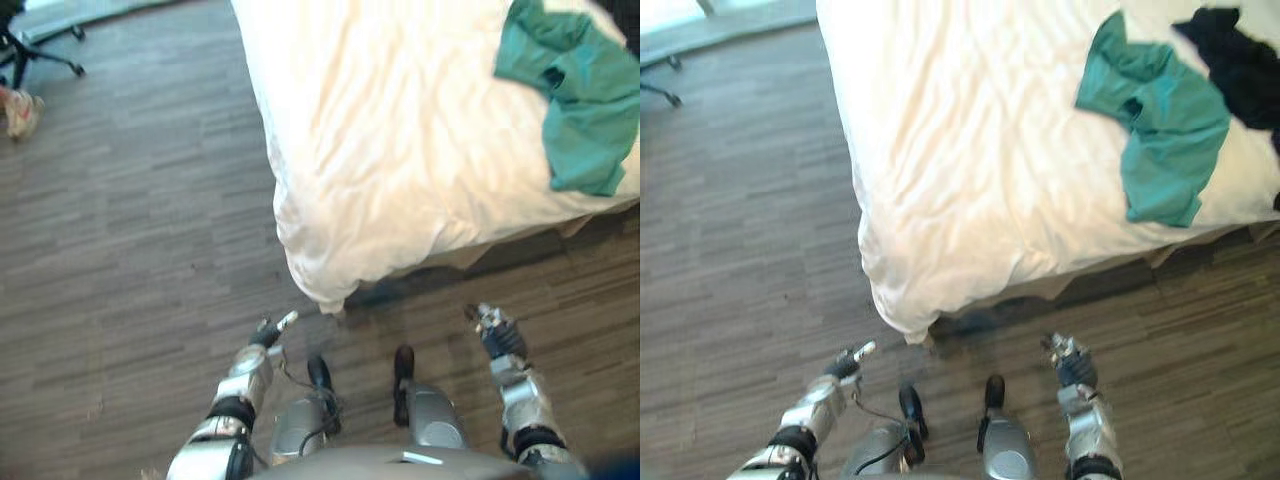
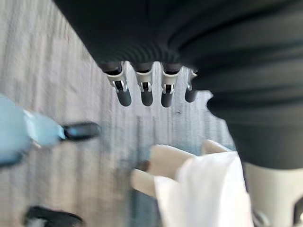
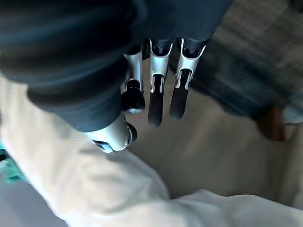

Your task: Tidy the bed and pick cloth on bed and put in laundry

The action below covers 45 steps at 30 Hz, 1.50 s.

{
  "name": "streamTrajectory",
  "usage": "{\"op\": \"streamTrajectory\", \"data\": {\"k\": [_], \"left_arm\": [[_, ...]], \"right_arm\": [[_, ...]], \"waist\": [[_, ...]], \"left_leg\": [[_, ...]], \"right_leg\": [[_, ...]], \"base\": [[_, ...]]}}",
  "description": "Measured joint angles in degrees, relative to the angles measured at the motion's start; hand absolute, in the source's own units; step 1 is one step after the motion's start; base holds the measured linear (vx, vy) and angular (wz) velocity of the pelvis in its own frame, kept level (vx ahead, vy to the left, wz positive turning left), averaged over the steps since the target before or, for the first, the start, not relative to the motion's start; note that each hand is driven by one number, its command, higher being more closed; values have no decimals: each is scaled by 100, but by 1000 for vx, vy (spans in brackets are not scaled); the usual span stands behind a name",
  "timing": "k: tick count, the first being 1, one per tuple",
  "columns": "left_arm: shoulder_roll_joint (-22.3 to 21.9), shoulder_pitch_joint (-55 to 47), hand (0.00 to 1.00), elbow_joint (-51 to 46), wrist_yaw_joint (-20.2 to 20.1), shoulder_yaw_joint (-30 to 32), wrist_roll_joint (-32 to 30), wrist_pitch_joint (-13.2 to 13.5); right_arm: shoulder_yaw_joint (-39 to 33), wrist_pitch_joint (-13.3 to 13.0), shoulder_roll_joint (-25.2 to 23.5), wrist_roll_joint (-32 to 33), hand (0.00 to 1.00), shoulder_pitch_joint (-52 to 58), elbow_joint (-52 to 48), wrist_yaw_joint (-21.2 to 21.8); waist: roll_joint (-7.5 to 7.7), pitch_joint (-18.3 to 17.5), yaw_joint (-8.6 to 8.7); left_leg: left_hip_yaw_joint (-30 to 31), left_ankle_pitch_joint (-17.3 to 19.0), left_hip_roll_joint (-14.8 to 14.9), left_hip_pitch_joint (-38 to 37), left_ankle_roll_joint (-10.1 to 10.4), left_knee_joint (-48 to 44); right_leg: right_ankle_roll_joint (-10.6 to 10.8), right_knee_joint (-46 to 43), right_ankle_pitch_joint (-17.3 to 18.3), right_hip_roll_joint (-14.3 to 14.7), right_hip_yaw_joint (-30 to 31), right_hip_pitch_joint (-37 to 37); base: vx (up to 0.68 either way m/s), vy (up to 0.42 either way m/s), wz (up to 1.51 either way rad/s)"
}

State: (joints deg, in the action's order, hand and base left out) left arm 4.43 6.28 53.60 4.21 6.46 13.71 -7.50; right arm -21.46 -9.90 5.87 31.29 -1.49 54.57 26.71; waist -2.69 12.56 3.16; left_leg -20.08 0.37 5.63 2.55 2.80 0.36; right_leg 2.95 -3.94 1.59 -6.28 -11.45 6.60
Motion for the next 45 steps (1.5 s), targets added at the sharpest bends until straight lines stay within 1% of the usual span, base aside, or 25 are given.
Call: {"op": "streamTrajectory", "data": {"k": [6, 8, 13, 18, 20, 21, 23, 24, 25, 26, 28, 29, 32, 33, 34, 35, 36, 37, 38, 40, 41, 42, 43, 44, 45], "left_arm": [[9, -821, 0, 249, 42, -282, -376, -32], [14, -1006, 0, 407, 104, -387, -487, -27], [24, -1143, 0, 402, 134, -428, -661, 187], [38, -1183, 0, 406, 250, -480, -878, 418], [43, -1195, 0, 402, 249, -447, -883, 474], [48, -1205, 0, 394, 238, -333, -896, 574], [46, -1201, 0, 380, 222, -126, -1053, 740], [50, -1224, 0, 393, 207, -108, -1183, 831], [51, -1241, 0, 440, 173, -136, -1356, 866], [57, -1244, 0, 506, 118, -157, -1432, 884], [146, -1184, 0, 616, 20, -205, -1567, 913], [155, -1123, 0, 617, -64, -223, -1619, 913], [153, -993, 0, 614, -184, -247, -1732, 895], [129, -951, 0, 605, -182, -255, -1762, 885], [96, -931, 0, 574, -179, -258, -1765, 866], [65, -925, 0, 481, -173, -256, -1766, 792], [59, -937, 0, 443, -169, -248, -1764, 761], [64, -943, 0, 435, -164, -245, -1766, 759], [45, -950, 0, 434, -146, -245, -1766, 705], [-18, -934, 0, 439, -136, -256, -1777, 646], [-46, -889, 0, 435, -135, -248, -1798, 643], [-113, -763, 0, 445, -132, -244, -1819, 623], [-196, -734, 0, 438, -129, -221, -1859, 595], [-238, -722, 0, 375, -123, -219, -1878, 590], [-161, -688, 0, 362, -110, -328, -1876, 535]], "right_arm": [[371, -53, -146, -1387, 0, 721, 287, -702], [403, -121, -145, -2251, 0, 870, 396, -1196], [642, -184, -107, -2916, 0, 962, 493, -1578], [897, -167, -61, -2940, 0, 1035, 515, -1568], [909, -147, -51, -2942, 0, 1029, 566, -1584], [991, -114, -18, -2950, 0, 1012, 617, -1614], [1117, -55, 43, -2974, 0, 999, 671, -1670], [1146, -53, 144, -2973, 0, 981, 674, -1692], [1134, -57, 194, -2944, 0, 941, 705, -1724], [1108, -56, 218, -2890, 0, 929, 740, -1752], [1066, -60, 173, -2667, 0, 979, 768, -1819], [1065, -59, 118, -2488, 0, 1101, 745, -1859], [1050, -81, -1, -2343, 0, 1275, 466, -1888], [1004, -104, -58, -2350, 0, 1307, 358, -1897], [940, -124, -116, -2350, 0, 1354, 290, -1905], [875, -180, -170, -2349, 0, 1388, 260, -1905], [874, -221, -204, -2345, 0, 1366, 252, -1907], [875, -263, -237, -2341, 0, 1362, 246, -1908], [883, -370, -306, -2274, 0, 1406, 220, -1909], [921, -442, -363, -2167, 0, 1493, 158, -1910], [956, -465, -344, -2125, 0, 1493, 140, -1914], [1064, -507, -284, -2106, 0, 1461, 139, -1925], [1106, -497, -149, -2092, 0, 1313, 147, -1927], [1068, -479, -107, -2092, 0, 1260, 144, -1936], [1089, -463, -149, -2094, 0, 1309, 166, -1978]], "waist": [[60, -412, 54], [82, -517, 62], [124, -596, 48], [195, -634, 47], [236, -610, 29], [273, -591, -44], [297, -593, -121], [192, -587, -161], [6, -573, -169], [-40, -572, -145], [54, -539, -52], [126, -497, -32], [228, -464, -8], [228, -455, 7], [279, -414, 44], [247, -372, 26], [276, -360, 18], [316, -357, 18], [393, -343, 26], [432, -350, 57], [462, -358, 67], [413, -328, 26], [186, -322, -37], [230, -277, 4], [358, -166, 59]], "left_leg": [[48, 9, -102, -744, 33, 321], [135, 8, -138, -902, 32, 365], [223, -69, -184, -1065, 5, 519], [241, -36, -190, -1173, 40, 505], [196, 160, -157, -1102, 60, 140], [259, 336, -146, -940, 15, -375], [849, 538, -124, -682, -19, -1100], [1136, 789, -54, -595, 33, -1352], [1220, 1078, 38, -627, 83, -1358], [1214, 1195, 51, -642, 70, -1305], [999, 1225, 6, -680, 70, -1249], [845, 1251, -35, -746, 50, -1233], [569, 1291, -102, -754, -14, -1238], [432, 1306, -89, -777, -32, -1242], [296, 1303, -69, -824, -62, -1241], [77, 1331, -3, -874, -89, -1242], [-60, 1367, 61, -953, -74, -1247], [-181, 1404, 102, -1011, -44, -1262], [-455, 1490, 189, -1184, 49, -1298], [-672, 1583, 190, -1251, 116, -1365], [-762, 1576, 180, -1262, 90, -1341], [-777, 1451, 111, -1236, -127, -1142], [-971, 1327, 270, -1151, -190, -935], [-1146, 1320, 260, -1197, -61, -961], [-1415, 1315, 111, -1356, -40, -1059]], "right_leg": [[94, 419, -56, -2, -90, -831], [125, 517, -72, -19, -157, -1025], [154, 605, -99, -29, -212, -1171], [173, 658, -99, -5, -153, -1294], [169, 629, -102, 0, 25, -1303], [142, 596, -120, -25, 192, -1287], [156, 585, -172, -20, 531, -1212], [157, 593, -211, 51, 807, -1091], [169, 629, -285, 179, 1053, -978], [192, 663, -330, 224, 1151, -929], [253, 790, -478, 171, 1330, -895], [276, 727, -495, 135, 1473, -832], [321, 397, -446, 93, 1703, -549], [282, 273, -354, 60, 1633, -461], [149, 102, -264, -33, 1313, -384], [-78, -227, -114, -146, 831, -286], [-186, -537, -46, -200, 577, -183], [-242, -825, -9, -212, 454, -107], [-216, -1213, 194, -202, 194, -45], [-153, -1465, 179, -110, 154, 175], [-232, -1510, 126, -65, 157, 287], [-349, -1215, -115, 77, 263, 394], [-472, -1152, -86, 178, 183, 457], [-512, -2024, 390, 32, -128, 642], [-614, -3144, 976, -354, -589, 663]], "base": [[65, 38, 4], [-25, 21, 13], [-52, 11, 6], [-39, 7, -3], [0, 29, -28], [25, 21, -64], [21, -40, -92], [-3, -15, -122], [-10, 39, -121], [-26, 94, -96], [-45, 83, -61], [-51, 97, -49], [-27, 78, -45], [-24, 78, -49], [-33, 49, -60], [13, 44, -75], [40, 37, -81], [113, 4, -94], [124, -27, -84], [130, -10, -89], [78, 20, -111], [30, -34, -132], [12, -61, -127], [53, -76, -119], [49, -31, -132]]}}
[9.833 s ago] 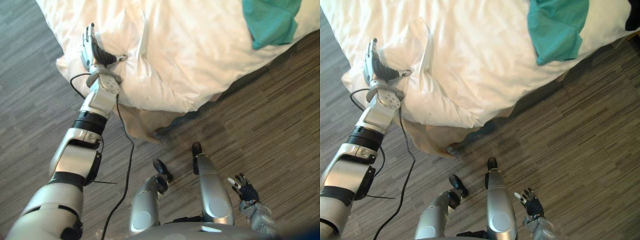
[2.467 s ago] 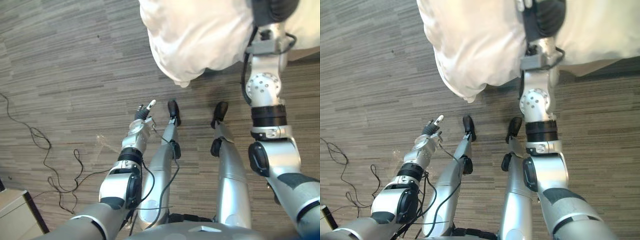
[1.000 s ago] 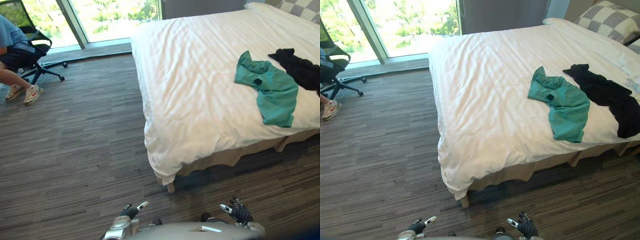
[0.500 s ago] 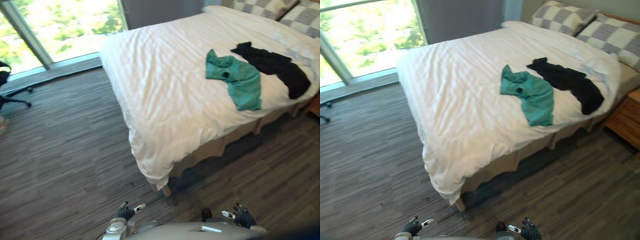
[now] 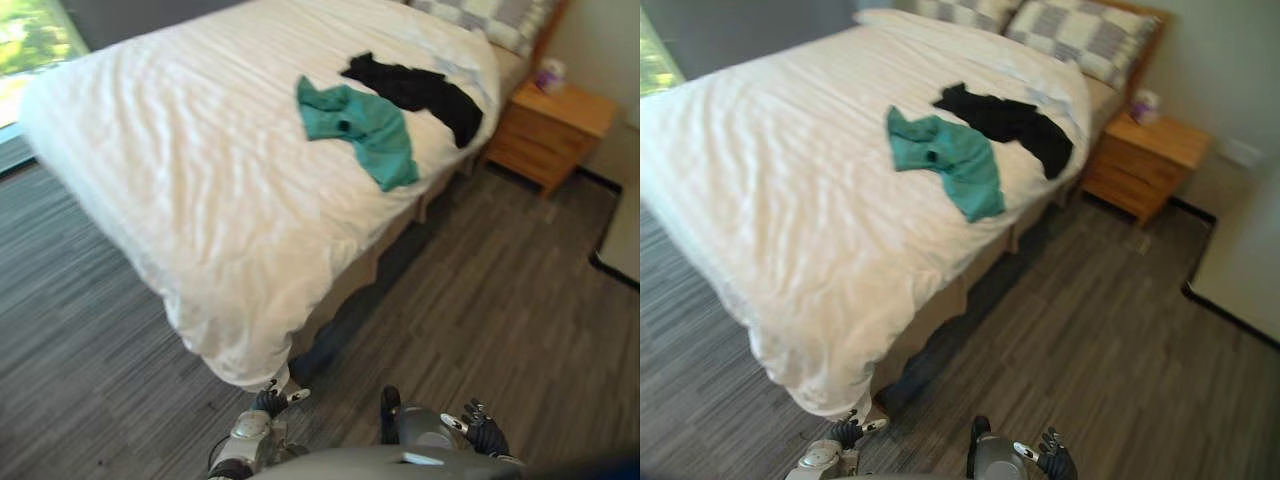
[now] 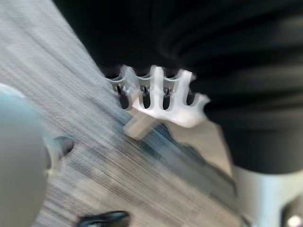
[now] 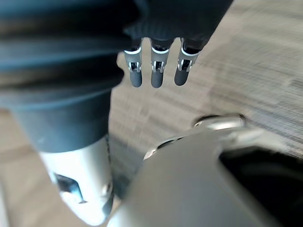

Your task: Tidy the bed and pick cloth on bed and put in laundry

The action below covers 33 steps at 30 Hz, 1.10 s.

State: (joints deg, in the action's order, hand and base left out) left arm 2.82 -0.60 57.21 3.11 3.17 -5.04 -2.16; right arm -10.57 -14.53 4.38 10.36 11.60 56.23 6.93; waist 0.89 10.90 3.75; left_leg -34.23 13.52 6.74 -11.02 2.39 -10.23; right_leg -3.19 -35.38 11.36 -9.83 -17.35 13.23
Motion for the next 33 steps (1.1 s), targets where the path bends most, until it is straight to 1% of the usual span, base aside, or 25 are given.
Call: {"op": "streamTrajectory", "data": {"k": [1, 2, 3, 4, 5, 6, 7, 8, 9, 10, 11, 13, 14, 16, 18, 20, 21, 22, 23, 25, 27, 29, 30, 31, 33], "left_arm": [[64, 7, 0, -5, 11, 3, 1, -19], [91, -18, 0, 42, 47, 19, 21, -39], [86, -57, 0, 32, 142, -39, 106, -82], [11, -26, 0, 24, 214, -95, 164, -90], [-50, 5, 0, 10, 224, -117, 167, -79], [-52, 19, 0, 22, 222, -202, 170, -77], [72, 16, 0, 37, 235, -300, 219, -110], [101, 44, 0, 39, 238, -312, 238, -118], [49, 28, 0, 49, 235, -432, 346, -119], [31, 4, 0, 48, 234, -499, 391, -116], [32, 35, 0, 31, 222, -537, 412, -96], [12, 38, 0, 33, 212, -537, 445, -7], [0, 24, 0, 33, 211, -537, 448, 38], [0, -44, 0, 26, 228, -468, 457, 160], [2, -161, 0, 27, 250, -302, 726, 244], [-9, -264, 0, 26, 213, -189, 855, 296], [-19, -298, 0, 30, 188, -105, 857, 307], [-12, -277, 0, 24, 166, -70, 857, 354], [1, -271, 0, 22, 144, -70, 857, 387], [26, -322, 0, 40, 32, -32, 844, 364], [32, -398, 0, 55, -22, -25, 858, 289], [14, -406, 0, 178, -15, -33, 906, 236], [-36, -394, 0, 266, -8, -36, 931, 225], [67, -273, 0, 505, 232, -38, 1405, 11], [67, -273, 0, 505, 232, -38, 1405, 11]], "right_arm": [[49, 7, -31, -8, 0, -28, -25, -2], [73, -9, 21, -45, 0, -23, -43, 10], [185, -1, 87, -52, 0, -133, 3, 2], [176, 7, 214, -52, 0, -261, 64, -5], [127, -1, 338, -50, 0, -309, 16, 17], [161, 32, 389, -64, 0, -340, 11, -6], [237, 65, 335, -186, 0, -380, -1, 25], [222, 71, 318, -239, 0, -404, -27, 45], [216, 109, 357, -284, 0, -352, -57, 45], [210, 153, 364, -284, 0, -323, -57, 43], [210, 217, 331, -283, 0, -275, -54, 44], [223, 327, 308, -277, 0, -191, -32, 58], [220, 351, 312, -276, 0, -202, -29, 56], [216, 440, 348, -256, 0, -265, -10, 62], [218, 486, 366, -263, 0, -265, -7, 101], [216, 476, 406, -270, 0, -212, -11, 164], [188, 462, 371, -265, 0, -139, -20, 192], [105, 390, 307, -262, 0, -27, -23, 199], [29, 375, 236, -254, 0, 1, -21, 198], [-60, 317, 72, -124, 0, 166, -6, 191], [-64, 279, 29, 185, 0, 228, 34, 193], [-90, 286, 35, 451, 0, 218, 167, 200], [-120, 291, 63, 537, 0, 204, 221, 199], [11, 613, 110, 405, 0, -58, 651, 331], [11, 613, 110, 405, 0, -58, 651, 331]], "waist": [[129, 10, -31], [66, 62, -39], [14, 25, -81], [-305, 21, -135], [-547, 132, -69], [-398, 152, -52], [-330, 145, -23], [-399, 190, -8], [-487, 197, 37], [-487, 197, 32], [-441, 228, 24], [-391, 257, 47], [-393, 256, 46], [-399, 253, -23], [-425, 237, -77], [-550, 158, -78], [-589, 58, -54], [-478, -17, -10], [-437, -48, -23], [-275, -146, -48], [-269, -192, -65], [-360, -280, -35], [-371, -363, -19], [-138, -348, -131], [-138, -348, -131]], "left_leg": [[-173, 76, -8, 43, -65, -526], [-143, 132, 144, 172, -215, -1008], [103, 424, 97, 440, -333, -1259], [313, 274, 65, 720, -438, -834], [292, 79, 288, 858, -334, -751], [20, 222, 258, 784, -196, -872], [-322, 320, 347, 773, -75, -1004], [-363, 315, 445, 762, -45, -1041], [-409, 228, 533, 794, -24, -965], [-440, 140, 562, 770, -34, -902], [-464, -40, 581, 704, -46, -894], [-370, -119, 561, 703, -21, -1006], [-177, -82, 499, 706, -2, -988], [938, 5, 96, 811, 7, -972], [1622, 16, -99, 790, 16, -848], [1963, -165, 34, 785, 50, -576], [1907, -49, 36, 641, 48, -420], [1846, -38, -3, 603, 30, -223], [1818, -46, -19, 596, 20, -147], [1814, -118, -71, 427, 16, 59], [1811, -175, -102, 143, 55, 293], [1836, -238, -135, -26, 96, 495], [1869, -271, -164, -79, 133, 584], [2208, -506, -193, -189, 74, 912], [2208, -506, -193, -189, 74, 912]], "right_leg": [[-170, -58, -15, -55, -284, -30], [-262, 142, -108, 9, -319, -153], [-157, 1089, -217, 245, -19, -488], [-107, 1823, -185, 519, 128, -750], [-200, 1366, 77, 486, -201, -669], [-8, 687, 384, 125, -356, -592], [266, 937, 519, 82, -163, -656], [287, 1156, 401, 239, -89, -715], [220, 1631, 148, 527, 38, -814], [187, 1761, 63, 598, 123, -829], [121, 1897, -42, 650, 260, -873], [76, 2129, -154, 735, 483, -1005], [68, 2168, -183, 752, 602, -1018], [107, 2290, -312, 783, 1165, -1082], [213, 2352, -365, 844, 1601, -1148], [277, 2342, -397, 1035, 1861, -1139], [323, 2374, -408, 1061, 1948, -1162], [378, 2453, -450, 1013, 1929, -1184], [393, 2503, -486, 991, 1883, -1183], [440, 2772, -620, 952, 1794, -1332], [437, 2981, -698, 960, 1787, -1589], [490, 3185, -769, 955, 1778, -1751], [497, 3314, -814, 946, 1767, -1815], [346, 4122, -1318, 1047, 1669, -2175], [346, 4122, -1318, 1047, 1668, -2175]], "base": [[38, -25, -146], [-63, -44, -178], [-109, -67, -188], [-114, -57, -178], [-46, -36, -145], [31, -67, -126], [47, -65, -116], [7, -123, -103], [-14, -81, -58], [10, -146, -70], [27, -108, -55], [12, -91, -53], [4, -27, -87], [25, 58, -120], [37, 138, -140], [47, 176, -110], [73, 203, -36], [76, 196, -15], [54, 155, 8], [77, 83, 2], [107, 53, 0], [87, 46, 5], [59, 24, 3], [32, 10, 2], [0, 0, 0]]}}
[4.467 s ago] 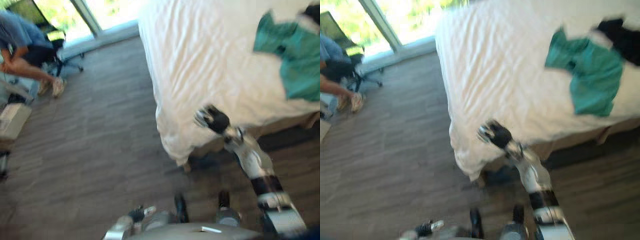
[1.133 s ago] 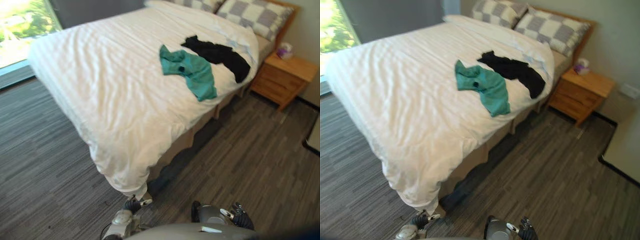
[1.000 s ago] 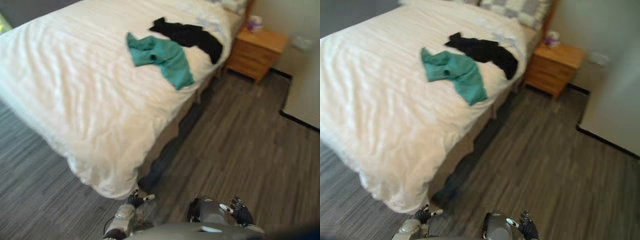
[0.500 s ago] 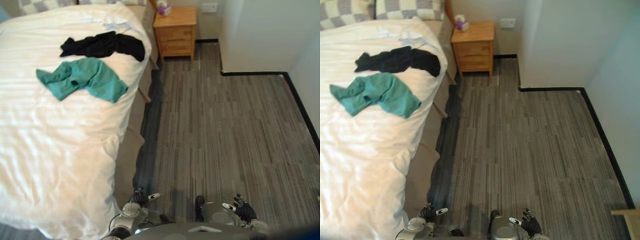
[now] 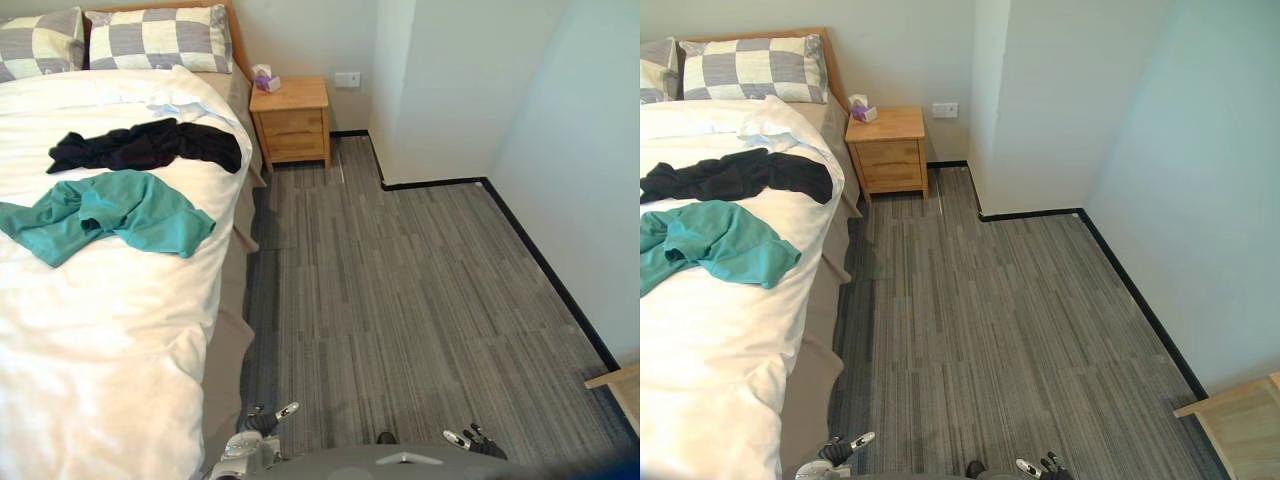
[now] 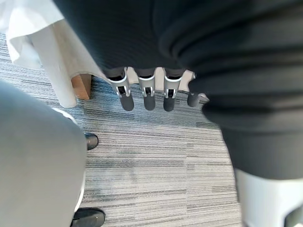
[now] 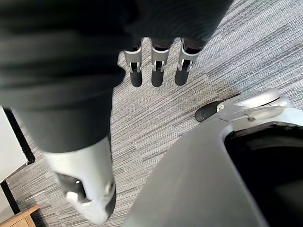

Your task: Tidy the bed and pick cloth on bed and put in laundry

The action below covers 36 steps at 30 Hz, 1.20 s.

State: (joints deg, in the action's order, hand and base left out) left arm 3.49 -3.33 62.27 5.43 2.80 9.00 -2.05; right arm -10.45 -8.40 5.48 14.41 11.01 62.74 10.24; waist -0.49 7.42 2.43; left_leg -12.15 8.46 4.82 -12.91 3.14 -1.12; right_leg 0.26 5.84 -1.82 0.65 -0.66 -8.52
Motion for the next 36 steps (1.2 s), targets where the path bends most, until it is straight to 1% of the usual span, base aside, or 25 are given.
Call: {"op": "streamTrajectory", "data": {"k": [6, 9, 11, 12, 14, 16, 17, 18, 19, 20, 21, 22, 23, 24, 25, 26, 27, 28, 29, 30, 31, 32, 33, 35, 36], "left_arm": [[8, -10, 0, -1, -74, 16, 61, 77], [30, -43, 0, -4, -254, 15, 108, 244], [52, -52, 0, -24, -334, 14, 109, 311], [61, -73, 0, -34, -405, 11, 96, 382], [65, -114, 0, -116, -525, 10, 95, 495], [60, -178, 0, -285, -544, 10, 90, 615], [60, -179, 0, -290, -544, 10, 90, 640], [93, -155, 0, -295, -545, 17, 90, 663], [165, -127, 0, -358, -550, 21, 72, 698], [150, -125, 0, -407, -550, 27, 62, 704], [108, -135, 0, -490, -548, 78, 47, 728], [45, -133, 0, -507, -554, 186, 43, 768], [24, -127, 0, -511, -554, 205, 45, 768], [14, -128, 0, -522, -559, 198, 51, 773], [5, -130, 0, -522, -559, 191, 54, 779], [-1, -129, 0, -532, -569, 188, 56, 801], [1, -130, 0, -535, -571, 188, 62, 811], [0, -127, 0, -546, -571, 183, 112, 838], [-8, -126, 0, -553, -563, 174, 132, 869], [-9, -126, 0, -563, -560, 167, 164, 875], [-7, -138, 0, -604, -554, 171, 176, 887], [8, -142, 0, -670, -550, 154, 181, 882], [51, -141, 0, -707, -550, 154, 200, 886], [107, -133, 0, -707, -551, 156, 364, 896], [134, -124, 0, -705, -549, 154, 405, 900]], "right_arm": [[0, 7, -3, 1, 0, 1, 0, -5], [0, 17, -15, 4, 0, 3, 0, -1], [0, 15, -30, 7, 0, 12, -1, 4], [0, 8, -35, 8, 0, 17, -2, 31], [6, 6, -23, 2, 0, 22, -2, 88], [110, 32, 35, -18, 0, 50, -104, 100], [168, 56, 55, -27, 0, 64, -175, 98], [248, 63, 54, -65, 0, 68, -246, 82], [289, 73, 48, -67, 0, 89, -296, 81], [295, 83, 66, -65, 0, 117, -353, 86], [307, 116, 105, -56, 0, 137, -458, 84], [388, 127, 176, -49, 0, 110, -584, 84], [392, 133, 195, -51, 0, 91, -588, 84], [393, 150, 205, -57, 0, 67, -589, 83], [394, 174, 204, -58, 0, 61, -590, 84], [395, 188, 200, -92, 0, 35, -594, 96], [395, 191, 198, -112, 0, 13, -599, 93], [391, 190, 194, -116, 0, 17, -602, 95], [390, 173, 200, -115, 0, 22, -608, 94], [391, 167, 206, -116, 0, 30, -620, 93], [416, 169, 193, -128, 0, 60, -619, 90], [468, 166, 180, -159, 0, 45, -668, 94], [502, 151, 148, -185, 0, 10, -694, 100], [523, 116, 97, -218, 0, 4, -693, 98], [522, 115, 58, -219, 0, 5, -690, 89]], "waist": [[20, 23, -18], [52, 51, -25], [75, 86, -26], [77, 120, -26], [33, 117, -36], [-51, 142, -88], [-72, 156, -108], [-58, 172, -125], [-30, 185, -122], [-51, 202, -126], [-45, 242, -137], [-83, 323, -168], [-93, 340, -168], [-94, 345, -161], [-90, 348, -170], [-74, 358, -180], [-74, 361, -180], [-73, 373, -181], [-94, 391, -179], [-119, 410, -176], [-102, 441, -204], [-59, 430, -221], [50, 433, -226], [68, 437, -272], [164, 412, -297]], "left_leg": [[23, -1, -9, -3, -2, -4], [44, -2, 10, -10, -3, -15], [96, 0, 20, -10, -2, -46], [108, 50, 45, 53, -8, -146], [133, 287, 138, 259, 32, -512], [1, 697, 468, 591, 156, -1232], [-40, 797, 567, 643, 208, -1411], [-144, 860, 730, 798, 270, -1913], [-170, 796, 866, 1135, 350, -2656], [-168, 739, 947, 1282, 361, -3041], [-159, 572, 1046, 1473, 314, -3650], [-127, 724, 1007, 1703, 297, -4107], [-131, 848, 969, 1721, 260, -4090], [-149, 971, 785, 1823, 245, -3926], [-150, 984, 688, 1867, 237, -3770], [-160, 983, 477, 2039, 216, -3350], [-159, 961, 399, 2115, 189, -3160], [-170, 811, 272, 2222, 138, -2706], [-170, 560, 210, 2247, 89, -2182], [-172, 361, 211, 2247, 42, -1955], [-348, -50, 198, 2112, -211, -1889], [-505, 134, 102, 2094, -270, -1921], [-579, 250, 79, 2123, -309, -2000], [-668, 428, 37, 2194, -359, -2128], [-802, 480, 25, 2177, -468, -2202]], "right_leg": [[1, 0, 1, -6, -38, -13], [10, 0, 11, -19, -107, -35], [44, 1, 116, -45, -201, -84], [-24, 1, 209, -67, -348, -105], [-57, -1, 260, -64, -612, -105], [-126, -4, 309, 115, -691, -83], [-160, -4, 331, 165, -745, -85], [-210, -4, 367, 231, -797, -78], [-250, -19, 407, 248, -771, -80], [-278, -91, 451, 259, -726, -82], [-272, -300, 509, 265, -599, -98], [-333, -565, 673, 194, -402, -151], [-346, -638, 720, 134, -327, -169], [-358, -681, 763, 11, -207, -215], [-351, -680, 774, -48, -141, -231], [-303, -678, 831, -183, 5, -245], [-272, -680, 864, -228, 46, -251], [-197, -692, 951, -310, 126, -290], [-119, -735, 1090, -362, 178, -353], [-91, -772, 1200, -371, 195, -378], [28, -906, 1408, -450, 292, -403], [89, -1011, 1448, -566, 268, -390], [132, -1036, 1430, -634, 210, -354], [194, -1024, 1404, -720, 136, -260], [229, -1027, 1390, -788, 121, -256]], "base": [[0, 0, 0], [-2, -3, 5], [-9, -14, 21], [5, -16, 29], [29, -19, 15], [66, -39, -29], [87, -46, -43], [148, -72, -37], [137, -66, -35], [148, -73, -32], [226, -22, -48], [250, 12, -55], [294, 48, -63], [187, 58, -48], [256, 129, -59], [213, 140, -46], [255, 191, -46], [219, 189, -31], [226, 198, -27], [232, 226, -29], [264, 239, -34], [354, 261, -40], [314, 195, -39], [235, 131, -32], [290, 141, -33]]}}
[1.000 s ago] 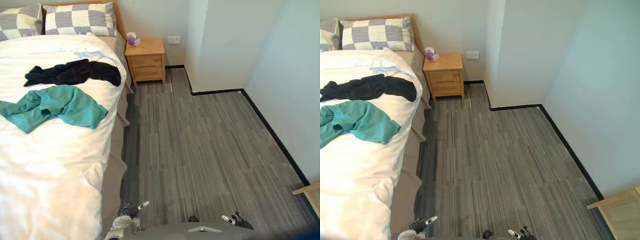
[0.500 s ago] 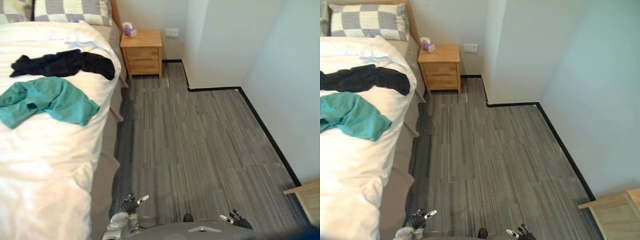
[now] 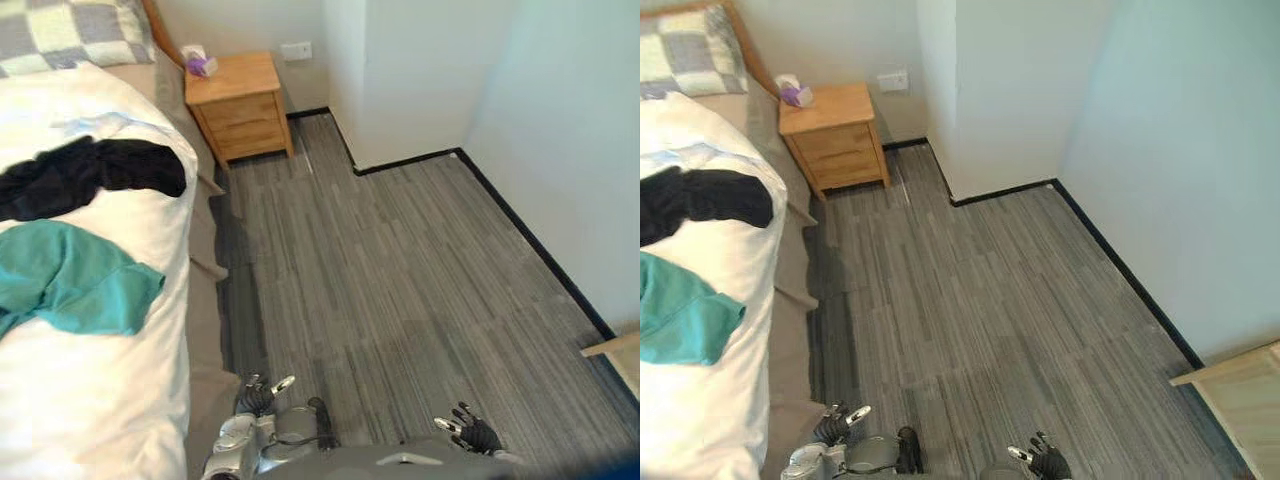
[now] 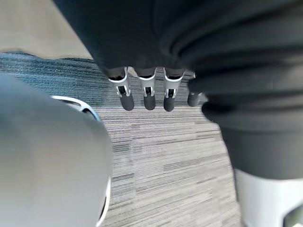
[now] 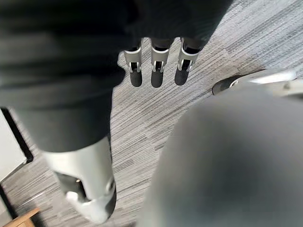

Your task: Tidy the bed and pick cloth on bed and put in laundry

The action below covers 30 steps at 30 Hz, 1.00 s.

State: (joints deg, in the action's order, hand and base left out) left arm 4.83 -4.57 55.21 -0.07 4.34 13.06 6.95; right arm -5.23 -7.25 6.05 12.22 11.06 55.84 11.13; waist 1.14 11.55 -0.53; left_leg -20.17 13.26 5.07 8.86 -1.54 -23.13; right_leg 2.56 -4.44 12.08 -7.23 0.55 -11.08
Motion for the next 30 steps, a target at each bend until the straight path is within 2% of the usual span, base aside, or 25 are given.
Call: {"op": "streamTrajectory", "data": {"k": [2, 3, 4, 5, 6, 7, 8, 9, 10, 12, 13, 14, 15, 16, 17, 18, 19, 20, 23, 24, 26, 27, 28, 29, 30], "left_arm": [[49, -2, 0, 18, 14, -1, 13, 2], [39, -4, 0, 60, 25, 1, 11, 0], [16, -7, 0, 118, 28, -4, 6, 2], [38, -48, 0, 213, 18, -72, -10, 26], [90, -54, 0, 215, 15, -159, -17, 78], [118, -74, 0, 236, 9, -242, -21, 109], [148, -109, 0, 243, 14, -288, -17, 109], [159, -116, 0, 243, 26, -315, -10, 114], [158, -123, 0, 244, 47, -365, -3, 113], [139, -99, 0, 284, 55, -395, 54, 89], [106, -82, 0, 365, 65, -395, 131, 31], [95, -65, 0, 403, 78, -396, 150, -36], [90, -41, 0, 439, 82, -394, 150, -59], [128, -22, 0, 447, 101, -393, 140, -99], [64, 83, 0, 526, 154, -380, 147, -152], [17, 116, 0, 503, 159, -387, 147, -151], [-75, 131, 0, 355, 151, -377, 134, -81], [-117, 126, 0, 332, 167, -372, 127, -26], [-165, 105, 0, 330, 183, -288, 95, -12], [-175, 101, 0, 344, 218, -134, 96, -28], [-207, 56, 0, 349, 282, 2, 90, -57], [-239, -5, 0, 311, 290, 163, 89, -48], [-228, -39, 0, 286, 287, 260, 88, -43], [-292, -139, 0, 278, 257, 427, 83, -4], [-319, -190, 0, 271, 247, 511, 89, 2]], "right_arm": [[-5, 2, -37, 0, 0, 4, 24, -6], [-18, 2, -33, 2, 0, 5, 25, -7], [-90, 1, -17, 4, 0, 5, 32, -5], [-155, 0, -22, 12, 0, 9, 42, -29], [-167, 0, -38, 21, 0, 19, 43, -30], [-224, -4, -103, 76, 0, 14, 43, -34], [-253, 0, -121, 115, 0, 19, 51, -30], [-248, 0, -114, 127, 0, 28, 73, -26], [-235, 4, -91, 222, 0, 13, 106, -4], [-248, 0, -58, 287, 0, -12, 111, 14], [-248, 5, -21, 292, 0, -23, 87, 0], [-255, 34, -28, 316, 0, -35, 81, -39], [-246, 62, -39, 326, 0, -35, 75, -60], [-246, 114, -129, 338, 0, 37, 79, -112], [-359, 141, -71, 376, 0, -20, 145, -137], [-381, 184, -26, 383, 0, -71, 143, -196], [-427, 221, -45, 381, 0, -163, 146, -243], [-465, 257, -51, 379, 0, -172, 137, -251], [-411, 282, -72, 276, 0, -163, 91, -283], [-334, 303, -78, 265, 0, -184, 96, -292], [-345, 355, -73, 268, 0, -197, 99, -320], [-360, 407, -17, 268, 0, -180, 99, -316], [-360, 433, 9, 266, 0, -168, 91, -308], [-339, 476, 106, 254, 0, -146, 77, -279], [-332, 494, 135, 216, 0, -146, 77, -275]], "waist": [[22, -11, -36], [23, -22, -32], [1, -45, -25], [-9, -90, 2], [90, -79, 47], [122, -65, 131], [151, -54, 193], [154, -52, 206], [140, -54, 234], [53, -50, 314], [-21, -51, 370], [-51, -34, 425], [-45, -23, 443], [61, -44, 442], [-68, 67, 454], [-154, 106, 394], [-136, 187, 384], [-150, 194, 403], [-122, 145, 410], [-31, 89, 402], [-85, 32, 418], [-177, -20, 412], [-232, -42, 414], [-338, -47, 404], [-373, -33, 388]], "left_leg": [[-140, 102, -106, -125, -81, -22], [-144, 129, -223, -264, -101, 13], [-130, 220, -300, -419, -119, 144], [-63, 368, -439, -707, -164, 420], [36, 392, -602, -983, -200, 585], [125, 430, -699, -1213, -248, 663], [274, 473, -719, -1530, -260, 723], [340, 457, -706, -1642, -257, 745], [448, 415, -613, -1898, -227, 810], [683, 405, -404, -2230, -199, 1078], [826, 394, -197, -2395, -104, 1221], [965, 365, -4, -2503, -54, 1314], [1027, 365, 79, -2517, -47, 1316], [1178, 414, 108, -2612, 147, 1306], [1304, 542, 289, -2754, 514, 1281], [1299, 570, 309, -2741, 578, 1303], [1347, 537, 150, -2679, 547, 1439], [1380, 209, 56, -2664, 543, 1634], [1320, 151, 109, -2786, 537, 1438], [1408, 182, 121, -2791, 582, 1302], [1509, 187, 209, -2627, 593, 869], [1639, 157, 388, -2118, 671, -182], [1700, 78, 495, -1856, 801, -707], [1804, -268, 830, -1106, 968, -2249], [1778, -237, 981, -846, 941, -2832]], "right_leg": [[209, -205, 71, -149, -9, 18], [376, -674, 169, -262, -11, 136], [524, -1438, 263, -314, -8, 419], [571, -2864, 229, -413, -67, 979], [593, -3946, -28, -603, -130, 1422], [583, -4858, -18, -742, -179, 1758], [478, -5507, 168, -789, -338, 1987], [343, -5662, 258, -787, -451, 2094], [156, -5619, 383, -725, -688, 2286], [81, -5061, 555, -465, -989, 2608], [57, -4435, 547, -218, -1114, 2863], [41, -3571, 358, 31, -1136, 3055], [55, -3037, 154, 145, -1112, 3093], [96, -1657, -564, 186, -998, 2943], [-387, -1454, -1269, 282, -1233, 2698], [-431, -1500, -1203, 289, -1270, 2651], [-443, -1732, -1003, 182, -1280, 2655], [-470, -2108, -759, 89, -1275, 2646], [-390, -2740, -126, 29, -1256, 2606], [-383, -2792, 210, -25, -1269, 2514], [-356, -2808, 458, 11, -1404, 2396], [-373, -2571, 495, 142, -1535, 2200], [-373, -2434, 495, 209, -1609, 2081], [-416, -1998, 513, 481, -1720, 1672], [-462, -1842, 502, 579, -1722, 1496]], "base": [[290, 126, -26], [278, 120, -16], [309, 147, -4], [348, 159, 16], [316, 116, 46], [470, 67, 71], [317, 13, 68], [371, -18, 69], [275, -66, 63], [459, -154, 64], [538, -230, 66], [471, -230, 67], [505, -286, 73], [543, -335, 81], [538, -311, 73], [466, -254, 60], [331, -194, 48], [291, -189, 55], [260, -179, 41], [274, -222, 27], [214, -186, 27], [181, -164, 21], [250, -184, 38], [207, -110, 30], [298, -114, 28]]}}
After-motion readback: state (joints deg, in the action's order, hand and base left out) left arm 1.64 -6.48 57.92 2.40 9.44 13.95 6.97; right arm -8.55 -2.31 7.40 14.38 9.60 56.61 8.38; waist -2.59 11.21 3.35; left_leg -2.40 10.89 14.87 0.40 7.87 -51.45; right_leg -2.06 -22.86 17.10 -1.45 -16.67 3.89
